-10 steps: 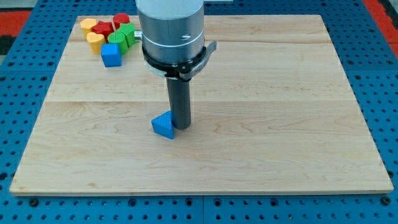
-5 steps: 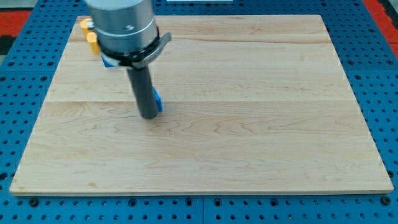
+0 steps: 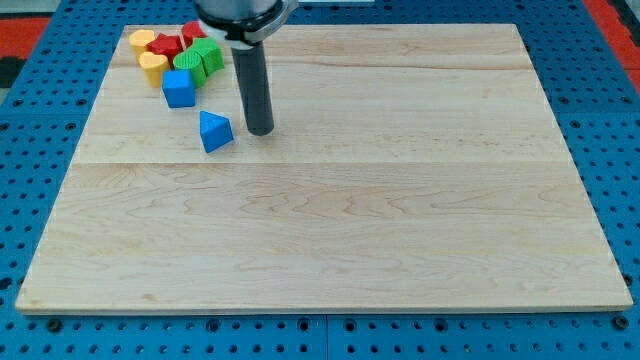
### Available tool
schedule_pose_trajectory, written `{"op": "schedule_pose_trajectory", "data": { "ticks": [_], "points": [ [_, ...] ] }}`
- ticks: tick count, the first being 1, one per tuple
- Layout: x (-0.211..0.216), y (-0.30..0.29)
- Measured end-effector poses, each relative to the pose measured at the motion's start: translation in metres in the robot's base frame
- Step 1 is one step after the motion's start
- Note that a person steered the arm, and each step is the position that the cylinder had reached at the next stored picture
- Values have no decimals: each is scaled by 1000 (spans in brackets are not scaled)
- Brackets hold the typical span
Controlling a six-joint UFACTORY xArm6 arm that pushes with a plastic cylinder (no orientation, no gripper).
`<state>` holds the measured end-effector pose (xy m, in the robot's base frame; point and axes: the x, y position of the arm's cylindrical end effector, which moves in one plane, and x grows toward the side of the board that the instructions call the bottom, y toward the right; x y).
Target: Move the blue triangle closer to the blue cube
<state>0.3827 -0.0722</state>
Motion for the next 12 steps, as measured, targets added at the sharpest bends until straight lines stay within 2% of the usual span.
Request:
{"op": "schedule_pose_trajectory", "data": {
  "ticks": [1, 2, 3, 6, 8, 10, 11, 12],
  "points": [
    [21, -4],
    [34, -33],
    [27, -88],
    [15, -66],
    [8, -102],
    [-20, -47],
    [-28, -45],
    [-28, -85]
  ]
}}
